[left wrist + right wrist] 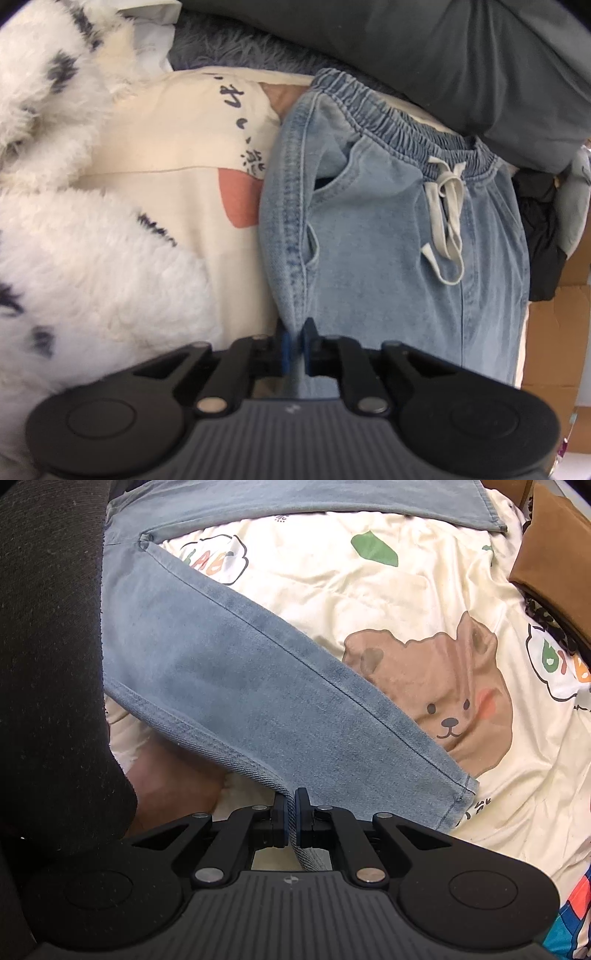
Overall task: Fold clothes
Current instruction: 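Close the left tool on the jeans waistband while the right tool holds the hem, then lift the jeans with both tools and carry them toward the cardboard box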
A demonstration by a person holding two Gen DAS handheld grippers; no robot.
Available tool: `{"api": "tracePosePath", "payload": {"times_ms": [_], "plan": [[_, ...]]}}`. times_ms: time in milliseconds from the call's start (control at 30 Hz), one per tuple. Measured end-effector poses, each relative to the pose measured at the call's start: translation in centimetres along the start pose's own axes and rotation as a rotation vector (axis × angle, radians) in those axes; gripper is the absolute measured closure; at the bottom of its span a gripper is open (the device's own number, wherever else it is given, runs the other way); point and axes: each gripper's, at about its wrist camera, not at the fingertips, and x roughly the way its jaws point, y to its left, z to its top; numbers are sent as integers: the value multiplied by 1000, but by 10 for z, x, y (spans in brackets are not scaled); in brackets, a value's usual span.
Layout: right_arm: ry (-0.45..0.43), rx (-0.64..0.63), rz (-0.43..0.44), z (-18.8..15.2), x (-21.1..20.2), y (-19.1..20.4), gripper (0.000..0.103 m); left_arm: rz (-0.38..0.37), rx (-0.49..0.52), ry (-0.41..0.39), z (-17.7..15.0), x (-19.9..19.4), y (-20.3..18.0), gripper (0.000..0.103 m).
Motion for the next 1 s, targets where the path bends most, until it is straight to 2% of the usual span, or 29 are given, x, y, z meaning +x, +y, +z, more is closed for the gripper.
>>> {"api": "tracePosePath", "payload": {"times_ms": [200, 433, 567, 733, 867, 1000], "plan": [[5, -15, -21, 1, -5, 5, 102, -2, 45, 14, 4, -10, -14, 97], [-55, 3, -69, 13, -19, 2, 102, -6, 107, 28, 5, -20, -37, 98], [-98, -6, -102, 24, -32, 1, 103, -11, 133, 23, 4, -28, -57, 98], [-158, -6, -126, 41, -53, -4, 103, -55, 177, 10, 5, -32, -93, 98], [-174, 0, -153, 53, -64, -7, 103, -83, 222, 11, 4, -38, -120, 98], [-185, 17, -168, 63, -71, -12, 103, -92, 224, 7, 2, -39, -139, 98]]}}
